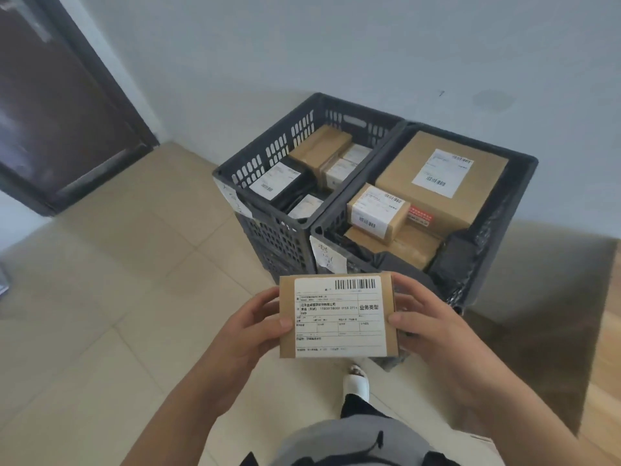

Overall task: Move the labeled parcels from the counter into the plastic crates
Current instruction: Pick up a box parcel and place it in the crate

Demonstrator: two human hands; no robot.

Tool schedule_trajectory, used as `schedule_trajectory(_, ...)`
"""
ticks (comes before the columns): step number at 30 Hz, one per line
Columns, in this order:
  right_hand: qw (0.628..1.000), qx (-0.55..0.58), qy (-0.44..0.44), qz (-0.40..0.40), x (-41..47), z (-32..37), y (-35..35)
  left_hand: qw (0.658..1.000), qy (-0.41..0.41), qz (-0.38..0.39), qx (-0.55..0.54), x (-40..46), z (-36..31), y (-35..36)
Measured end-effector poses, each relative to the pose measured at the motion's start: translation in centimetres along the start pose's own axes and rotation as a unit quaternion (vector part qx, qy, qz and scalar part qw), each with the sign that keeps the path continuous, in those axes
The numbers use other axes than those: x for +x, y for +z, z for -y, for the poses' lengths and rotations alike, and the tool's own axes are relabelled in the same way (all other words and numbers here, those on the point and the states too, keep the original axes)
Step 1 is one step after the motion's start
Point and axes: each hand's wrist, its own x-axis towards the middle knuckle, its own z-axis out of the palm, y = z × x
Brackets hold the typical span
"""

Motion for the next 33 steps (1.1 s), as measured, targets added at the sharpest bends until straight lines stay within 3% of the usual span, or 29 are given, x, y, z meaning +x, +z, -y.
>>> schedule_trajectory(5, 0.999, -0.035, -0.008, -0.036, 5.8, 3.3, -3.6, 0.995, 0.028, 0.028, 0.095, 7.8, -4.1, 0.0)
schedule_trajectory(13, 0.950, -0.309, 0.001, -0.049, 9.5, 7.3, -8.3, 0.970, 0.029, 0.164, 0.177, 17.5, -5.9, 0.7)
schedule_trajectory(17, 0.916, -0.398, 0.030, -0.036, 9.2, 7.9, -9.3, 0.944, 0.038, 0.262, 0.198, 21.8, -6.8, 1.7)
schedule_trajectory(22, 0.909, -0.392, 0.120, -0.071, 9.3, 8.0, -7.9, 0.881, 0.037, 0.406, 0.239, 27.1, -9.0, 3.3)
schedule_trajectory(25, 0.895, -0.379, 0.154, -0.177, 9.9, 7.7, -7.6, 0.866, 0.046, 0.385, 0.316, 30.5, -9.5, 4.5)
schedule_trajectory(28, 0.805, -0.415, 0.206, -0.370, 10.8, 6.4, -8.3, 0.838, 0.099, 0.309, 0.439, 33.9, -8.7, 5.2)
schedule_trajectory(30, 0.757, -0.403, 0.243, -0.453, 12.1, 5.1, -8.5, 0.792, 0.140, 0.295, 0.516, 35.9, -7.7, 5.3)
schedule_trajectory(33, 0.739, -0.367, 0.283, -0.488, 15.0, 3.4, -7.9, 0.696, 0.161, 0.313, 0.626, 37.9, -6.0, 5.7)
